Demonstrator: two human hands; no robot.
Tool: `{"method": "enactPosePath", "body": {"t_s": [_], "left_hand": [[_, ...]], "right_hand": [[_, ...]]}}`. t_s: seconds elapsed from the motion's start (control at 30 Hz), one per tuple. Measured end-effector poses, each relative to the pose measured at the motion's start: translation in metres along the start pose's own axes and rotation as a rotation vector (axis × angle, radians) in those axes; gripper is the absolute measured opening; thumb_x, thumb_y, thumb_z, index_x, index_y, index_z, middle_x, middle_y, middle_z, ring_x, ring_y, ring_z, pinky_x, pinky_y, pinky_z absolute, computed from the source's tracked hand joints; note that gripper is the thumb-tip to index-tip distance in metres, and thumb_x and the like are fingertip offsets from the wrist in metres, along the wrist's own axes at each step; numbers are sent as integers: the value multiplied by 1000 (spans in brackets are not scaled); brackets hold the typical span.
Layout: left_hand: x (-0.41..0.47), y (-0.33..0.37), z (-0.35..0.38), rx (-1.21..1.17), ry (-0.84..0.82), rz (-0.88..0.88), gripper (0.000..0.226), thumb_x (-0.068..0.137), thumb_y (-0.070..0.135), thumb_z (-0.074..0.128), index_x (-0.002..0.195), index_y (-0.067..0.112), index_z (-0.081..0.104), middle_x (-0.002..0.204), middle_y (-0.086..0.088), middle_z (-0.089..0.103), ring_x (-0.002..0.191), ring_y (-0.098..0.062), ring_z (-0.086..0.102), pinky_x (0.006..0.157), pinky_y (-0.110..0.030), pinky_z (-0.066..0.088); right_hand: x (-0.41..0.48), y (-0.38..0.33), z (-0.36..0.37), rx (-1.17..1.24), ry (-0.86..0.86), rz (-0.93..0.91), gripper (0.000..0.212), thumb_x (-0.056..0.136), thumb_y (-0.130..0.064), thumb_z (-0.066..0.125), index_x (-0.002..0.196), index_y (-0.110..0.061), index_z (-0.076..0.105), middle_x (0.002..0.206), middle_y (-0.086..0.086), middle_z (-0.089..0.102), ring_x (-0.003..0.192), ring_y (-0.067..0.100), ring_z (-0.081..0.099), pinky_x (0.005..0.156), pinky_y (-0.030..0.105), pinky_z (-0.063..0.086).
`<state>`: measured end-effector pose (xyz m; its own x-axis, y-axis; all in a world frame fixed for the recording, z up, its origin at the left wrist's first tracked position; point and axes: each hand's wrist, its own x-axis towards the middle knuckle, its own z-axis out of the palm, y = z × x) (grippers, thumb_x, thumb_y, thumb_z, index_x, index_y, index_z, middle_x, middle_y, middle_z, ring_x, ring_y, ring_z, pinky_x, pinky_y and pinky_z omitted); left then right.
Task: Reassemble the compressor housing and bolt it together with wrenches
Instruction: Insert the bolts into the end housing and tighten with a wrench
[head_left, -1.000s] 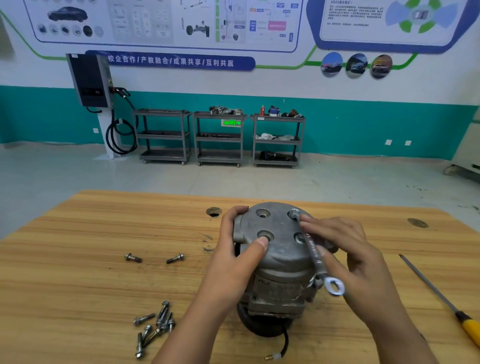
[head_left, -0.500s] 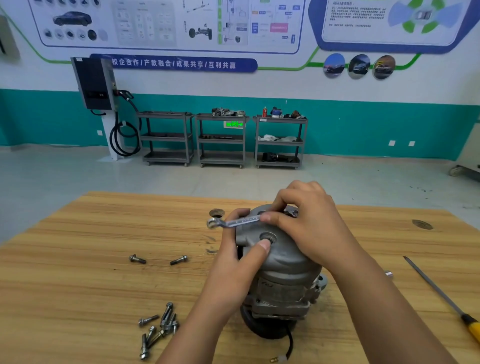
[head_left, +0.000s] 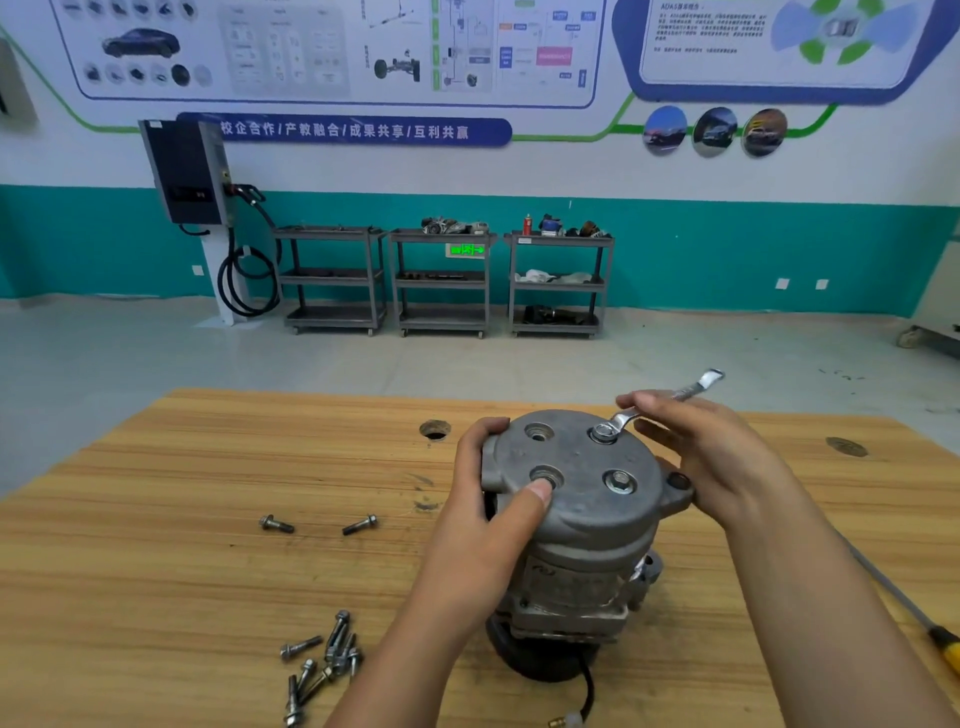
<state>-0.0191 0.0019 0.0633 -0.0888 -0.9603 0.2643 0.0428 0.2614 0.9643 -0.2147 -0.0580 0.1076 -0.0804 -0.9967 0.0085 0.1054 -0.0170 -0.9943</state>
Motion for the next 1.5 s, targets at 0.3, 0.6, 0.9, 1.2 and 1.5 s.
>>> {"method": "enactPosePath", "body": {"t_s": [0.3,0.6,0.9,1.2,1.5], "left_hand": [[-1,-2,-1,-2,27,13,45,72,42,55,110,61,40,95,36,59,87,1,65,68,-21,52],[0,-2,4,-1,39,27,47,71,40,58,112,57,42,99,31,62,84,-9,68,69,-32,56],[0,-1,1,5,-9,52,54,63,50,63,113,54,42,105,19,66,96,-11,67,80,-37,56],[-5,2,0,0,-9,54,49,62,56,59,106,61,40,101,30,62,88,-2,66,69,-24,55],[-2,2,1,1,-2,32,53,62,55,59,111,59,39,100,31,61,88,0,65,67,-22,53]], "right_hand": [[-50,39,-12,325,-17,-485,15,67,-9,67,72,-22,69,94,5,73,94,18,68,76,23,54],[-79,24,9,-634,-28,-912,20,76,-39,65,95,-40,71,105,-26,67,108,10,48,91,21,39],[-55,-21,54,-1050,-45,-860,20,76,-43,70,65,-33,56,70,-18,51,85,8,37,74,30,18],[-10,-26,58,-1029,-54,-498,14,82,-41,67,85,-27,69,80,-15,60,92,13,55,80,35,43],[4,-21,32,-561,-230,-112,16,75,-31,77,83,-18,72,78,3,71,67,16,66,60,32,54]]}}
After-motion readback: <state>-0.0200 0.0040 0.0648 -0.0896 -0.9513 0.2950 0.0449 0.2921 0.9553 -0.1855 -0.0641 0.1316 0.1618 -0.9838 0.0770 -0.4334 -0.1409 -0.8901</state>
